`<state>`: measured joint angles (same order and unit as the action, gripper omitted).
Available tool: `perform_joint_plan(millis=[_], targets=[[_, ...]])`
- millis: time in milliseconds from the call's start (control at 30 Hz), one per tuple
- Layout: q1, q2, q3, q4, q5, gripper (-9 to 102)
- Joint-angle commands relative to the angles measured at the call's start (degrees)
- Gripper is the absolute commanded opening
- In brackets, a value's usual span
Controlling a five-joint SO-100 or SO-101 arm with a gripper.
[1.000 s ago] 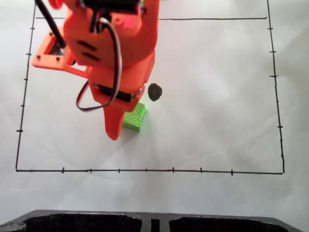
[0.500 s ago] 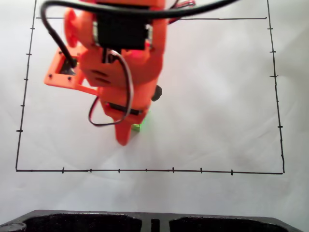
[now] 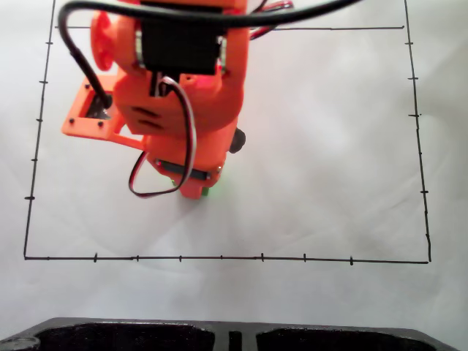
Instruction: Grasp the colored block, Place it on the black dot, and then return the arm to the default position.
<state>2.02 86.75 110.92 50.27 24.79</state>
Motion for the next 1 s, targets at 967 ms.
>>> perform_joint_plan(millis=[967], targets=[[-10.7, 9.1, 3.4, 10.0, -5.5, 15]])
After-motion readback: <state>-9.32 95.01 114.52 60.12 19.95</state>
